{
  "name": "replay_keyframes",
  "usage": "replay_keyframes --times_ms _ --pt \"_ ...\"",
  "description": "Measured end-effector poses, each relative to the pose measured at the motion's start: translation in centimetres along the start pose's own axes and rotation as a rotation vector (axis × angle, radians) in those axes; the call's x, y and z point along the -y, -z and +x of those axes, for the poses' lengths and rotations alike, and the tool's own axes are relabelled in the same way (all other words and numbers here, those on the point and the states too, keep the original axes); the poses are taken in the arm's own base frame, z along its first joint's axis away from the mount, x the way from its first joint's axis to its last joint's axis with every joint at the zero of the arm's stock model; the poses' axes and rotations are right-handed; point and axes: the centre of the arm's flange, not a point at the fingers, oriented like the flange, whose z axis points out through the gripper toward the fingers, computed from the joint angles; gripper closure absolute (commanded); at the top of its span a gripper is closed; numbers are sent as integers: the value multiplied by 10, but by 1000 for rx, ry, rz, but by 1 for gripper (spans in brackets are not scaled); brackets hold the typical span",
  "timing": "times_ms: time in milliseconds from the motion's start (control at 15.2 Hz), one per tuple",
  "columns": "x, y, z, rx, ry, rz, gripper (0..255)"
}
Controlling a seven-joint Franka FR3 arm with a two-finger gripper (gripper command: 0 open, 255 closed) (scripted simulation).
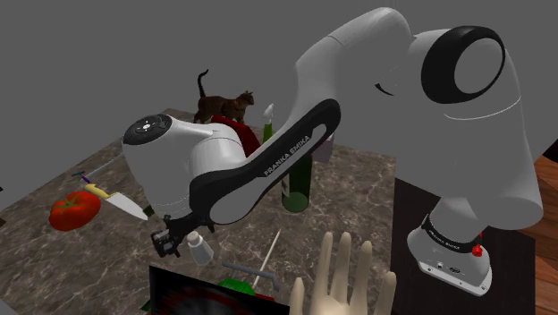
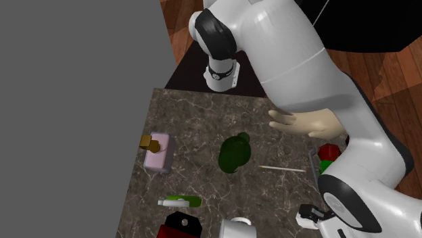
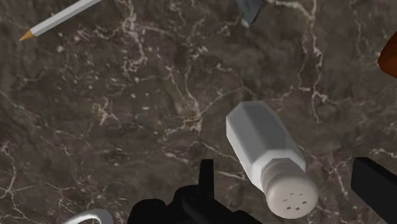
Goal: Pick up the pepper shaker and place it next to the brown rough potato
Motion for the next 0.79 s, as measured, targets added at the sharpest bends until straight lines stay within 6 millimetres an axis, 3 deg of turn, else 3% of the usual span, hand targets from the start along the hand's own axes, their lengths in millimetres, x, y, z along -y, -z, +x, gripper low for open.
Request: replay_keyframes --times_ms 132,396,792 --pt "1 6 0 0 0 0 0" --pt "2 45 1 -1 0 1 0" --pt "0 50 0 0 0 0 0"
